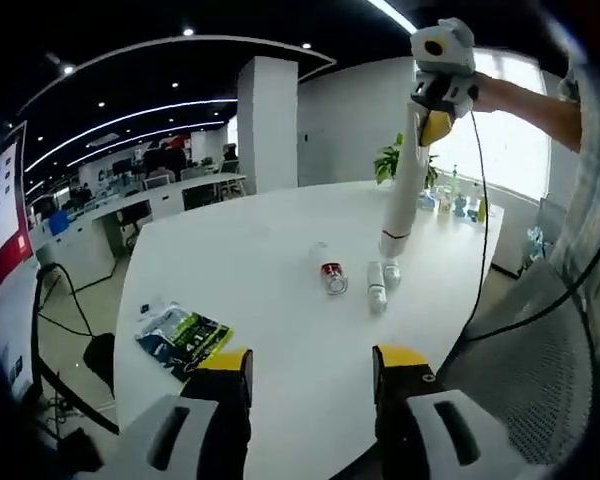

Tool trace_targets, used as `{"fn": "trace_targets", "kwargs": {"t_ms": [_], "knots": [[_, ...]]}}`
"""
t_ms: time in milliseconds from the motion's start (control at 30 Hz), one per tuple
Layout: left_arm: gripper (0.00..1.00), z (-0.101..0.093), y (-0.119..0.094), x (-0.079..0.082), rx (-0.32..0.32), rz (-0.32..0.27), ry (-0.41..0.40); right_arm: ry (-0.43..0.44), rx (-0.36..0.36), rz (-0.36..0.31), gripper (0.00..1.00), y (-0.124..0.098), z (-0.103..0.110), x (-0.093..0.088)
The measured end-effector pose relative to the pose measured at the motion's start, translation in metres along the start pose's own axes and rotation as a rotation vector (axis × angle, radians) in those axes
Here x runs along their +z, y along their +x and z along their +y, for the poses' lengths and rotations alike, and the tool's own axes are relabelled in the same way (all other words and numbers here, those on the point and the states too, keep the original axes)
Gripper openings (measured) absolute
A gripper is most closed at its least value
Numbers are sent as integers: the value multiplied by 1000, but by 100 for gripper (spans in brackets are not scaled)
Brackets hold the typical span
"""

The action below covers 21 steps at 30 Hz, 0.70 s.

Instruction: Arrange the skincare products in the storage area until every visible bottle or jar stands upright without overlapping.

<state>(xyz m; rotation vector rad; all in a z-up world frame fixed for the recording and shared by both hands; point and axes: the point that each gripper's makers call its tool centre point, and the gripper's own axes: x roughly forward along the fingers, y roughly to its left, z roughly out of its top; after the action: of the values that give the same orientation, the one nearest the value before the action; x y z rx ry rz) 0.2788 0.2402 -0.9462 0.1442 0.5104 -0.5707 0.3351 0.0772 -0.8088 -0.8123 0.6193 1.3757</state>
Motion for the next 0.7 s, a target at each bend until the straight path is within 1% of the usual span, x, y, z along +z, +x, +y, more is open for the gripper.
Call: {"fn": "trace_targets", "kwargs": {"t_ms": [33, 67, 100, 167, 200, 267, 300, 333, 367, 500, 533, 567, 633, 667, 700], "knots": [[46, -1, 2, -6, 1, 23, -2, 4, -2, 3, 4, -2, -4, -3], [43, -1, 4, -21, 5, 104, -11, 8, -16, 6, 4, -4, -13, -7], [42, -1, 4, -25, 1, 118, -6, 13, -23, 4, 4, -5, -18, -10], [42, -2, 7, -24, -4, 110, -11, 18, -29, 2, 4, -6, -24, -14], [43, -1, 8, -26, -6, 118, -20, 26, -44, 1, 4, -7, -35, -20], [46, -1, 10, -34, 2, 151, -35, 37, -49, 2, 4, -5, -46, -29], [47, -2, 11, -37, 3, 164, -28, 40, -51, 5, 4, -5, -50, -31], [48, -4, 11, -44, -1, 201, -13, 48, -55, 11, 4, -3, -56, -36], [49, -4, 13, -46, -2, 209, -16, 54, -55, 14, 4, -2, -60, -40], [52, -2, 12, -52, -1, 228, -24, 72, -66, 23, 4, 1, -81, -60], [54, -4, 12, -52, -8, 226, -49, 86, -71, 22, 4, 2, -88, -65], [57, -5, 12, -51, -10, 226, -56, 90, -71, 22, 4, 2, -90, -67], [61, -3, 13, -55, -1, 240, -57, 106, -72, 22, 4, 4, -101, -75], [61, -2, 13, -57, 3, 246, -58, 108, -72, 21, 4, 4, -104, -76], [60, -1, 12, -59, 11, 257, -70, 119, -74, 17, 4, 6, -114, -82]]}}
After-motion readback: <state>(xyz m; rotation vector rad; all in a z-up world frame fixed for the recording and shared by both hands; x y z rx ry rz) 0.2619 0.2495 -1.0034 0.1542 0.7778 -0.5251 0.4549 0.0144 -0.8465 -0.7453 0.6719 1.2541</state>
